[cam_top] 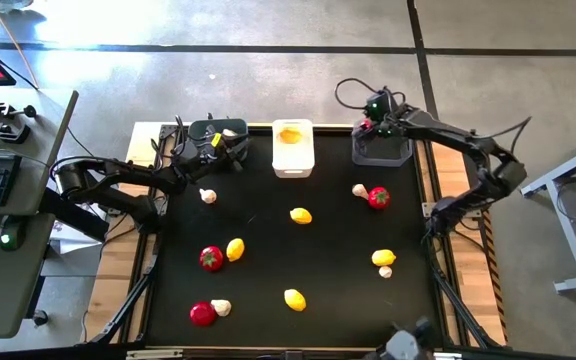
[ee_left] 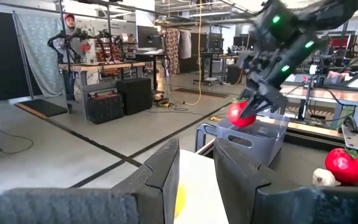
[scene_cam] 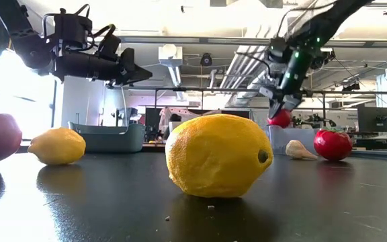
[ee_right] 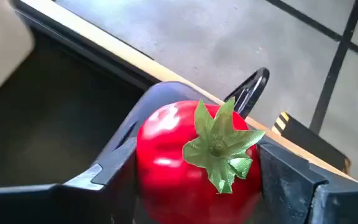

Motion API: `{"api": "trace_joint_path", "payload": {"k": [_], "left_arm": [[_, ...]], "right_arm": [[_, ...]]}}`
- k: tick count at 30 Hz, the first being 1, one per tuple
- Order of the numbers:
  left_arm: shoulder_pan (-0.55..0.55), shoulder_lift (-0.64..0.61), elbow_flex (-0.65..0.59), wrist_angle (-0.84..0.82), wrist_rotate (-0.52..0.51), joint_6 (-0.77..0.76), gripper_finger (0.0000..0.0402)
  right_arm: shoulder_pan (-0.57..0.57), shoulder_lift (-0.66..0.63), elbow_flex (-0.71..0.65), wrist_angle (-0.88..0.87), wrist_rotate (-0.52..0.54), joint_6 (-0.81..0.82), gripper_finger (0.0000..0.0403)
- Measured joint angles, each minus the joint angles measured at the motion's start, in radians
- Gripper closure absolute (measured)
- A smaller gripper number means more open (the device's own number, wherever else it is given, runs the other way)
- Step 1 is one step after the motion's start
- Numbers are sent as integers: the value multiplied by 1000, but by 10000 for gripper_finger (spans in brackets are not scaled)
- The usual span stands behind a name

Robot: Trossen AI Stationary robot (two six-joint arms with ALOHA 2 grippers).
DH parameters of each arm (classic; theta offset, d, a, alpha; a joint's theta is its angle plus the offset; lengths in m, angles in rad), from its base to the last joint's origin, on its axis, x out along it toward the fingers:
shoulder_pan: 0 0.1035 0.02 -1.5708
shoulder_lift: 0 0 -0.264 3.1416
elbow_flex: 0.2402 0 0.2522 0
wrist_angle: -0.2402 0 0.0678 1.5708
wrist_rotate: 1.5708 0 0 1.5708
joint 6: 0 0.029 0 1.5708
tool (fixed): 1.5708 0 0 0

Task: Sort produce into baskets
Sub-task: Put the red tomato into the transparent bin

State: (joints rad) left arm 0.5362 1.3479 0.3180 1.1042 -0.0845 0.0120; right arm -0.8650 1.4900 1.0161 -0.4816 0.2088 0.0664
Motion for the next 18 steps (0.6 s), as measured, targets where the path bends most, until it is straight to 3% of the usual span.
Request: {"api": "trace_joint_path", "payload": {"k": [18], "left_arm": [[0, 0, 0, -7, -1, 0, 316]], "right_arm": [[-23, 173, -18, 118, -12, 4, 155]]}}
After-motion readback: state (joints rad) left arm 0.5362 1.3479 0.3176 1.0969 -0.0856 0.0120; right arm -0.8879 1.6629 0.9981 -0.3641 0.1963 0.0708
